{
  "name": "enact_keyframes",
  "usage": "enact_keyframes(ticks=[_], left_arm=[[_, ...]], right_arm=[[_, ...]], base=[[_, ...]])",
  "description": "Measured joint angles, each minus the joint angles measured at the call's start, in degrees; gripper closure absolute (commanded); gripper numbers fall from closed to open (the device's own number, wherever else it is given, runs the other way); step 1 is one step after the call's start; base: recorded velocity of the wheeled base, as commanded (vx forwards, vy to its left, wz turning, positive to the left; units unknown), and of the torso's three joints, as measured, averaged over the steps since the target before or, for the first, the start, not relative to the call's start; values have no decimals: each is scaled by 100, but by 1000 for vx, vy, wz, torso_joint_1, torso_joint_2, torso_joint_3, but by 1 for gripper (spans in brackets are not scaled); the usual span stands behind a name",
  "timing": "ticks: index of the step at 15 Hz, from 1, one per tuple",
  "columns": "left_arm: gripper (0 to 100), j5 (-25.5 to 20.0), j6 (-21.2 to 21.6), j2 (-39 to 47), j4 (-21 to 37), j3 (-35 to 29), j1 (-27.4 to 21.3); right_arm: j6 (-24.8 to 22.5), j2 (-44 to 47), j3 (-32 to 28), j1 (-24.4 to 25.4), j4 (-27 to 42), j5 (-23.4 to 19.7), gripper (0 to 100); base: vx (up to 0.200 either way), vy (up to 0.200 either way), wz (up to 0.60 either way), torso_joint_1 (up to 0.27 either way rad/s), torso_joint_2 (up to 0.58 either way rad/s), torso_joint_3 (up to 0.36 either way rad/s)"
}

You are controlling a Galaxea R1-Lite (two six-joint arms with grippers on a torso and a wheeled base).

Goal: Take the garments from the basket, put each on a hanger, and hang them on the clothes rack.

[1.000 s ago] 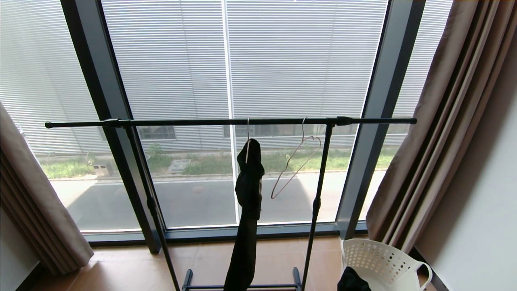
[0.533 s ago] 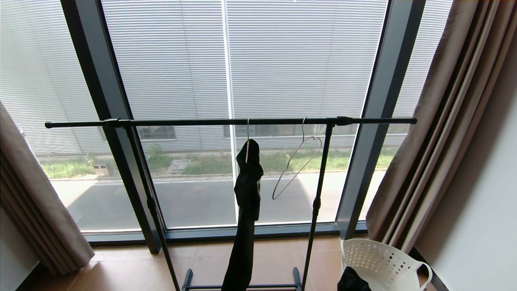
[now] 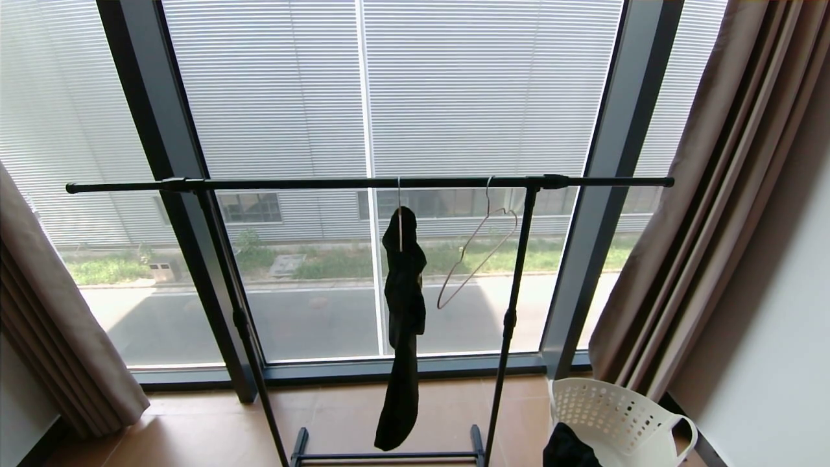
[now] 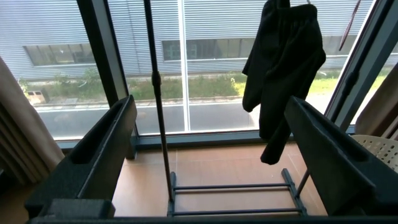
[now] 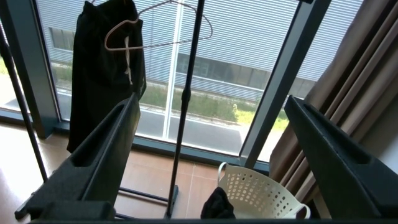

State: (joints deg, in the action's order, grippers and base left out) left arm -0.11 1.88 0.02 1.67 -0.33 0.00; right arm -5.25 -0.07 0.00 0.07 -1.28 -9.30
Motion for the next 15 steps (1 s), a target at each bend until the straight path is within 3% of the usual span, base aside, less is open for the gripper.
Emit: enact_keyframes(ticks=[9, 15], left_arm=[[0, -57, -21, 0, 2, -5, 0], [0, -65, -22, 0, -1, -13, -7]], right_arm=[[0, 0, 0, 0, -2, 0, 0], [1, 0, 0, 0, -5, 0, 0]], base=[[0, 0, 0, -149, 377, 220], [0, 0, 0, -191, 531, 335]])
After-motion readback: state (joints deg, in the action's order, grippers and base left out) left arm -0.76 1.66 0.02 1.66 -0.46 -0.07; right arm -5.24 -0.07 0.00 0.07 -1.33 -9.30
